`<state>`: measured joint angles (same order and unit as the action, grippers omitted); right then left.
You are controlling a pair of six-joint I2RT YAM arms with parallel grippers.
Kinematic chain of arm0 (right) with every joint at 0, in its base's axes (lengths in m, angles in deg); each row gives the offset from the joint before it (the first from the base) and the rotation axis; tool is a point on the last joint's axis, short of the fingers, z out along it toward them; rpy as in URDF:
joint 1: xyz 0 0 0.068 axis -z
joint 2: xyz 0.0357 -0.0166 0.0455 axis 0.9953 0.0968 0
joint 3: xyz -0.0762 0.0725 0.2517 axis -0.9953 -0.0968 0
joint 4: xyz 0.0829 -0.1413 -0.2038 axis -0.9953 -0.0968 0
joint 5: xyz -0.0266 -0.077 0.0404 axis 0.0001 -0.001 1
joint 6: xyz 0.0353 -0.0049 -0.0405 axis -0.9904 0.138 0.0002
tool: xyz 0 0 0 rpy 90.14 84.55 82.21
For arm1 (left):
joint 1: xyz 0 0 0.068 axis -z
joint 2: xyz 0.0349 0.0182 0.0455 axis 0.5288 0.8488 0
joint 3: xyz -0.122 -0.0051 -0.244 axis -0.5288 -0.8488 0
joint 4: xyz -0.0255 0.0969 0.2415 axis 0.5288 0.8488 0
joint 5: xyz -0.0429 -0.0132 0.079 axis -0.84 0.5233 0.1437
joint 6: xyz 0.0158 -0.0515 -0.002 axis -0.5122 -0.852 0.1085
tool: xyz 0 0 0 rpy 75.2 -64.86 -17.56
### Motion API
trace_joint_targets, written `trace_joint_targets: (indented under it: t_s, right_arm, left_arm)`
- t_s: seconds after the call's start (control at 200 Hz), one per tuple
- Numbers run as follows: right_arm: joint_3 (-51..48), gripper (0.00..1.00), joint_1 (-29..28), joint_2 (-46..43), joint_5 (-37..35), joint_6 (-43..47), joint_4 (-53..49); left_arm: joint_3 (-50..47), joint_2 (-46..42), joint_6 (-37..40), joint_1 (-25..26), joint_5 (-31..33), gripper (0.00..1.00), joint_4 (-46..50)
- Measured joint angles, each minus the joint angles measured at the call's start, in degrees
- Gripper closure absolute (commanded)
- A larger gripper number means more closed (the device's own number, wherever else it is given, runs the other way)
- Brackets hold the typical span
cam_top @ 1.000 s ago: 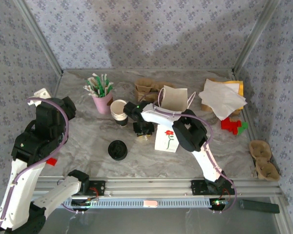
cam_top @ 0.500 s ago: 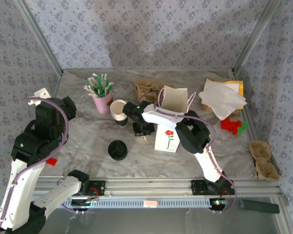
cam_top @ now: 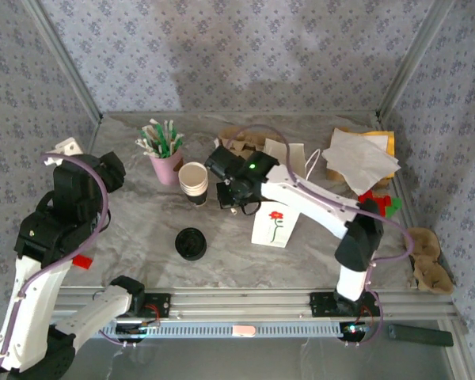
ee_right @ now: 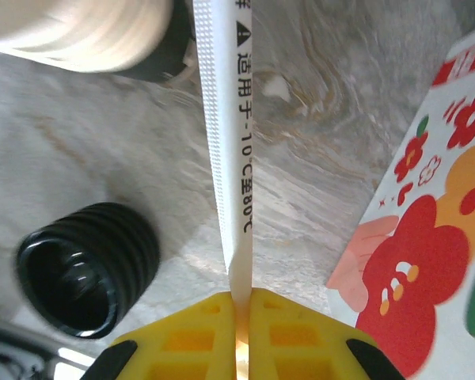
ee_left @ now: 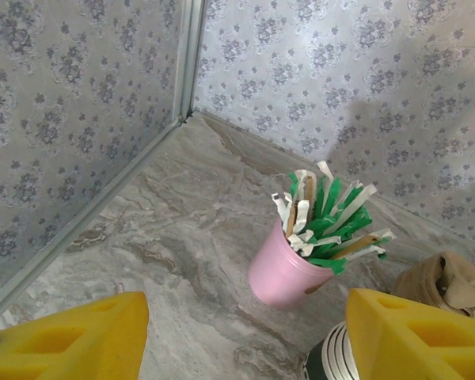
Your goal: Pack the takeout coffee
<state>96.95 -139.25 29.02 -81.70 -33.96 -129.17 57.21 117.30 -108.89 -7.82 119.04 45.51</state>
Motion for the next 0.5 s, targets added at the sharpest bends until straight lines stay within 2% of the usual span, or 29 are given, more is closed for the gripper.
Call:
trace_joint_targets:
  t_s: [0.26, 0.395, 0.5]
  right_arm:
    - [6.71, 0.89, 1.46, -11.37, -0.61, 6.19, 0.11]
    - [7.04, 0.88, 2.99, -18.71, -3.08, 9.77, 0.68]
    - [2.8, 0.88, 5.42, -25.68, -4.5, 12.85, 2.56]
  left_arm:
    - [4.42, 3.34, 1.14, 0.0, -6.27, 0.33, -0.52]
    - [5.05, 4.81, 3.1, 0.0, -13.97, 0.33, -3.3]
    - [6.78, 7.34, 4.37, 0.02, -20.96, 0.33, -5.05]
